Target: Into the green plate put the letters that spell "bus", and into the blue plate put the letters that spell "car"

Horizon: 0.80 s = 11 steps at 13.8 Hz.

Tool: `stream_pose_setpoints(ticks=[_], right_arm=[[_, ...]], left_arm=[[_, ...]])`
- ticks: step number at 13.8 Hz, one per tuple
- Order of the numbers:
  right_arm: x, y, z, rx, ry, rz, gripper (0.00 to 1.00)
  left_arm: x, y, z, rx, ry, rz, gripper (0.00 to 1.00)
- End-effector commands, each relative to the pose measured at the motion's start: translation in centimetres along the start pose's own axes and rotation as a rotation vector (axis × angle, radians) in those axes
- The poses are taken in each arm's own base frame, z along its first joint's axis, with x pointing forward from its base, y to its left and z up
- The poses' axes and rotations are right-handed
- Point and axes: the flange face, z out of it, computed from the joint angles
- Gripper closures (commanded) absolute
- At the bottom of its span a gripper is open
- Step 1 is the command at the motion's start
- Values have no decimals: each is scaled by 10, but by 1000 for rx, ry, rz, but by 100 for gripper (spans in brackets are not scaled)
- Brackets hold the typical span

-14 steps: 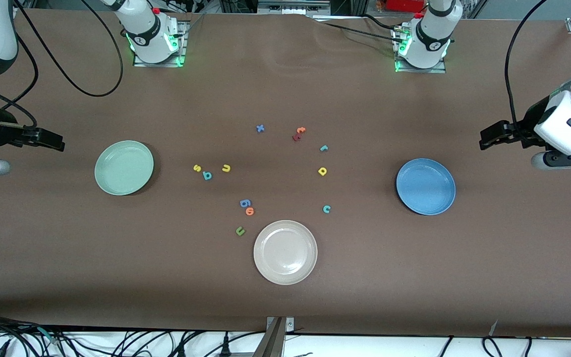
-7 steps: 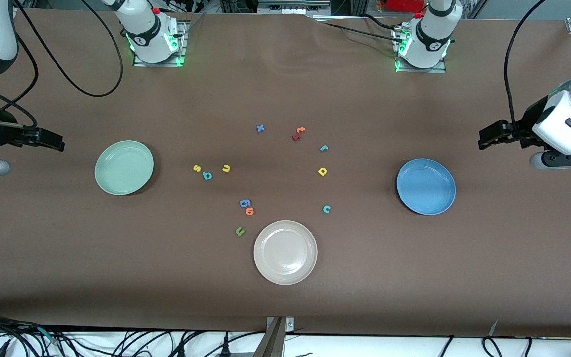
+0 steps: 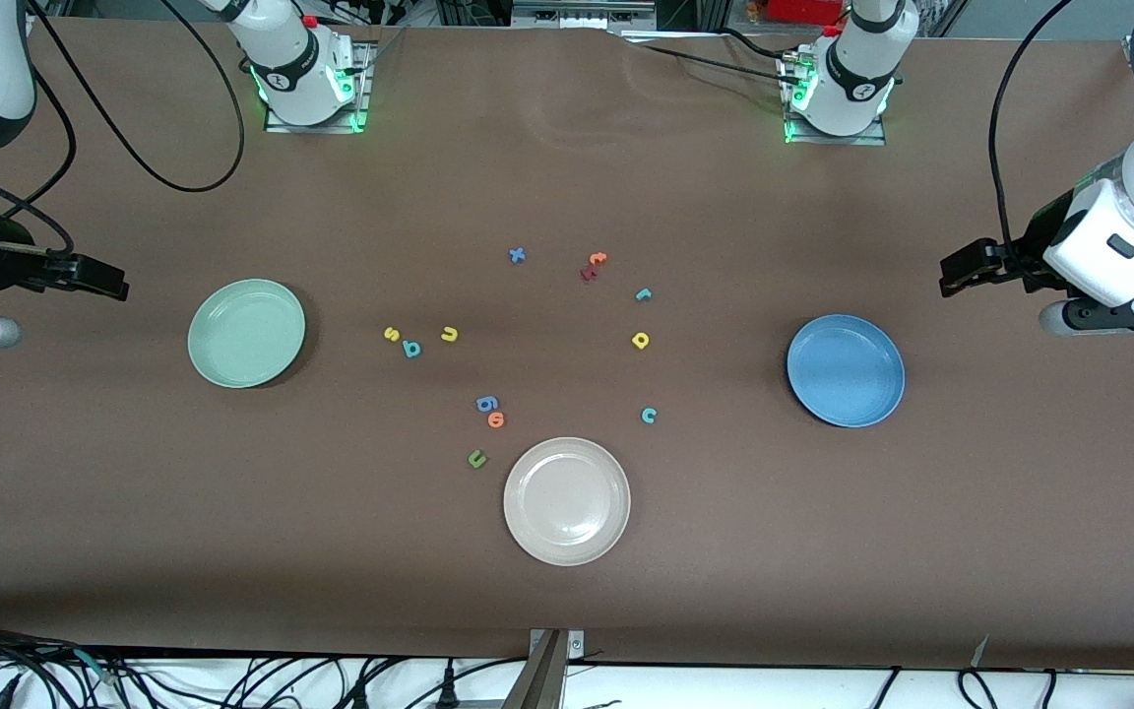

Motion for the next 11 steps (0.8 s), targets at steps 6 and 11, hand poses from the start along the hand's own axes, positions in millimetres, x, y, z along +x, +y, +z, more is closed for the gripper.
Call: stream_pose_setpoints(ticks=[6, 11], right_arm=[[-4, 0, -5, 16, 7, 4, 0], [-4, -1, -4, 12, 6, 2, 0]], left_arm=[[4, 3, -6, 28, 15, -7, 0], [4, 4, -5, 27, 14, -7, 0]])
